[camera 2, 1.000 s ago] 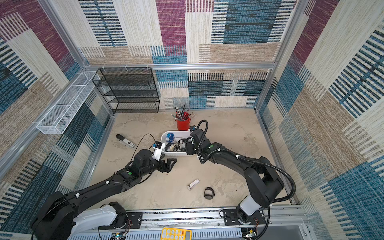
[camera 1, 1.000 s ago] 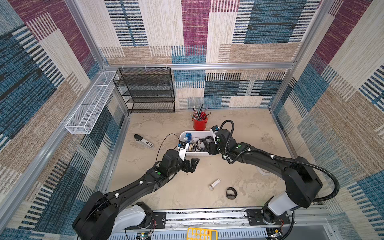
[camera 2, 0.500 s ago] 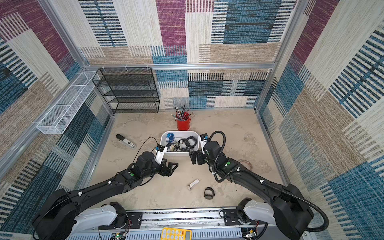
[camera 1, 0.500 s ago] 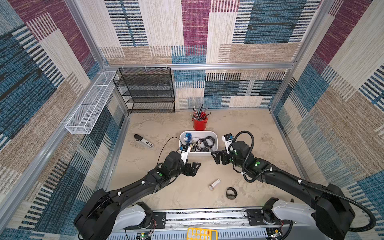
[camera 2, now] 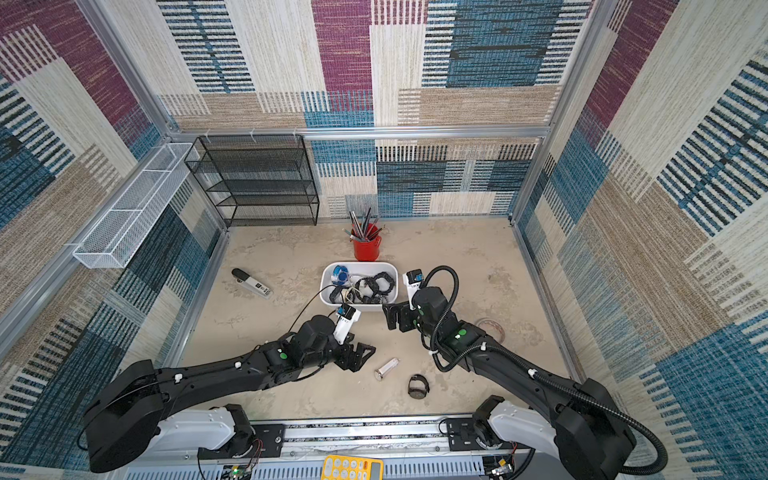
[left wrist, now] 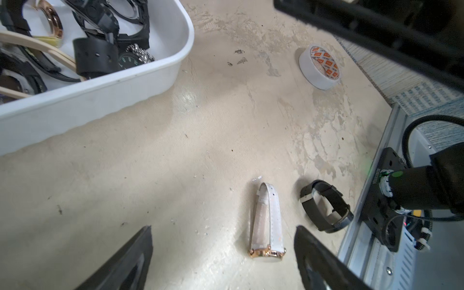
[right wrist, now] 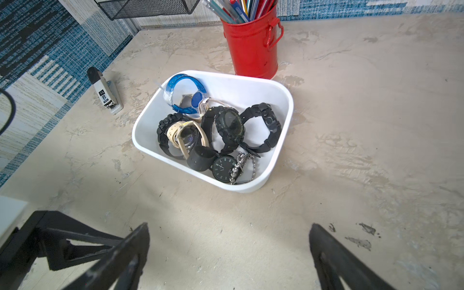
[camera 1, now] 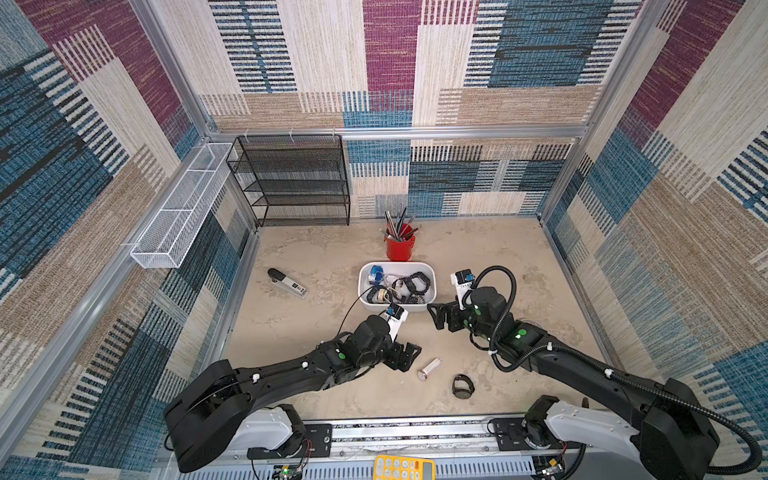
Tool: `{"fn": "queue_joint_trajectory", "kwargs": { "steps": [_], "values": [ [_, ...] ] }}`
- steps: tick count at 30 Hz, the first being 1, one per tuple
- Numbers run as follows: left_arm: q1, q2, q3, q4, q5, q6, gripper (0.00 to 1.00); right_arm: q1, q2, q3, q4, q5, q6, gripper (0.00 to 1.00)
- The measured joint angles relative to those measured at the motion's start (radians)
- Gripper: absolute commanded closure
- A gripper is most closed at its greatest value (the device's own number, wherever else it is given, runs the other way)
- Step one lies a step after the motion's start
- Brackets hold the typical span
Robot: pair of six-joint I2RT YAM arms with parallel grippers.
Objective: Put the watch into the storage box
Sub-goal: Place the watch in the storage box, then pick up the watch at the center of the board.
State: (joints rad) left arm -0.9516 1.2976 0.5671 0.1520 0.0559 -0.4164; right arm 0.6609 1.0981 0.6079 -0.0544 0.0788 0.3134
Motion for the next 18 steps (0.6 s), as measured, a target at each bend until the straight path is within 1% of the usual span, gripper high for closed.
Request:
{"fn": "queue_joint_trajectory", "kwargs": {
  "steps": [8,13,18],
  "values": [
    [-0.106,0.093,0.075,-0.047,-0.079,0.001,0.21,0.0,-0.068,-0.041,-0.034,0.039,0.044,0.0],
    [-0.14,0.161,0.135,-0.076,-0.103,0.019,0.27,0.0,-0.101,-0.059,-0.065,0.056,0.068,0.0],
    [-0.177,0.232,0.199,-0.119,-0.112,0.031,0.31,0.0,-0.126,-0.076,-0.082,0.063,0.095,0.0]
  ]
}}
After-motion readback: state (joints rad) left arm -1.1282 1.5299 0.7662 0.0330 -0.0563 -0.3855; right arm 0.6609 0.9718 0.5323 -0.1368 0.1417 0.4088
